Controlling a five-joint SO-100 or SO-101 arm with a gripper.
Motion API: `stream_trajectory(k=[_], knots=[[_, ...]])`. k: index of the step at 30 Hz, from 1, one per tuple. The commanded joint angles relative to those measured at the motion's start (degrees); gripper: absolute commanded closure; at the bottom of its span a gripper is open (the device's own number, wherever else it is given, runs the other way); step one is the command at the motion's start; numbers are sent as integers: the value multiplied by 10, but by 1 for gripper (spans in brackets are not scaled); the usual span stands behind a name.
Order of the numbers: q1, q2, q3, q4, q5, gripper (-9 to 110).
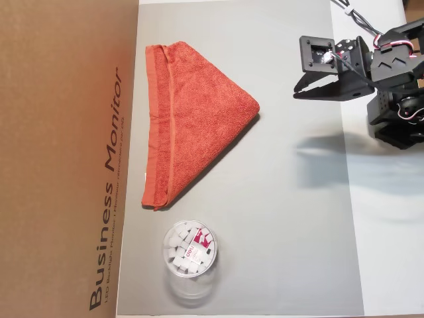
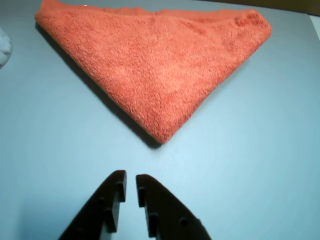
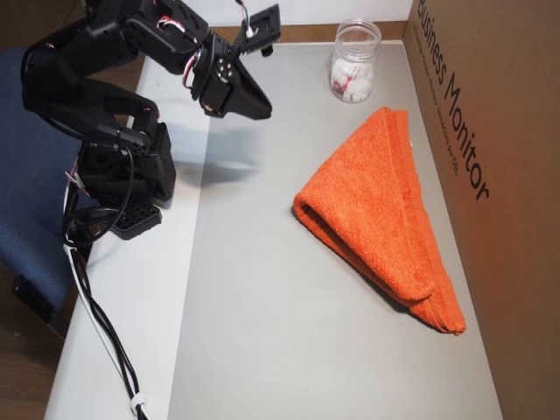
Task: Fold the blanket.
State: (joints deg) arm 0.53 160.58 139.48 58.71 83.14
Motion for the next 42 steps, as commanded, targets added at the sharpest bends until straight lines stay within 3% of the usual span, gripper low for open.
stream_trajectory(k=[1, 24, 42], knots=[[-3, 43, 13, 25, 1, 101], [-2, 289, 230, 83, -7, 101], [6, 337, 358, 83, 0, 101]])
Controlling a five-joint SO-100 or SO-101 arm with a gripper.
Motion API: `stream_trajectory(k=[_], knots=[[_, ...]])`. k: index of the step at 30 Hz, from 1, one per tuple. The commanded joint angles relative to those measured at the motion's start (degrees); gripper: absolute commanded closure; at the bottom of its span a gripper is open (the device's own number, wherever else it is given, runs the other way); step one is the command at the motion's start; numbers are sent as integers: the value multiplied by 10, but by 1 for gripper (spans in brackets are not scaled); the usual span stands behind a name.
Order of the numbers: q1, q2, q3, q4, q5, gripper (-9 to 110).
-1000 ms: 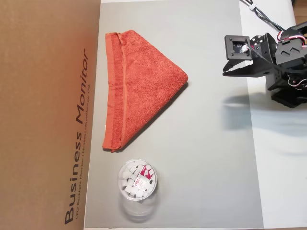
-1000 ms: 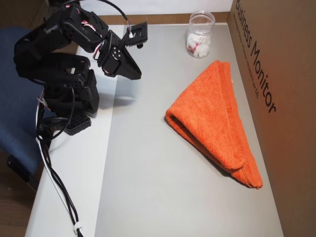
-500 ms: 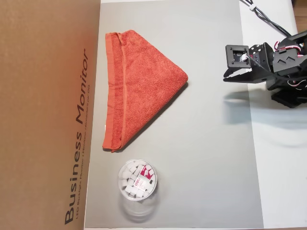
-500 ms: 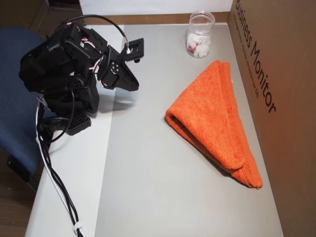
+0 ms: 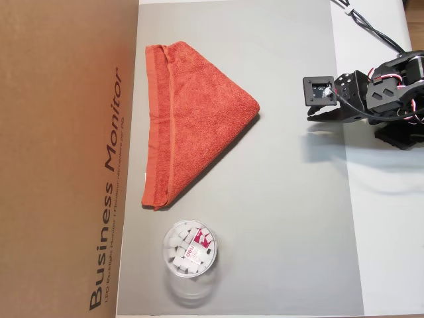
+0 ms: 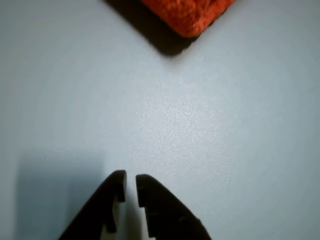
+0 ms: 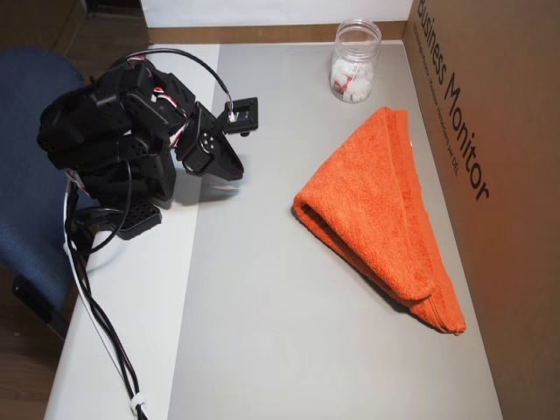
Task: Fold the blanket.
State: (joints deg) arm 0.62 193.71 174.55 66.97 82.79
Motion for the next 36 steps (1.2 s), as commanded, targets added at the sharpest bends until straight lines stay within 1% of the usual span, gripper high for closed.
stream_trajectory(k=[1, 7, 13, 19, 36], knots=[[5, 6, 15, 1, 5, 101], [6, 6, 49, 1, 6, 101], [-4, 6, 50, 4, 4, 101], [-2, 7, 50, 89, 0, 101], [4, 7, 50, 89, -2, 101]])
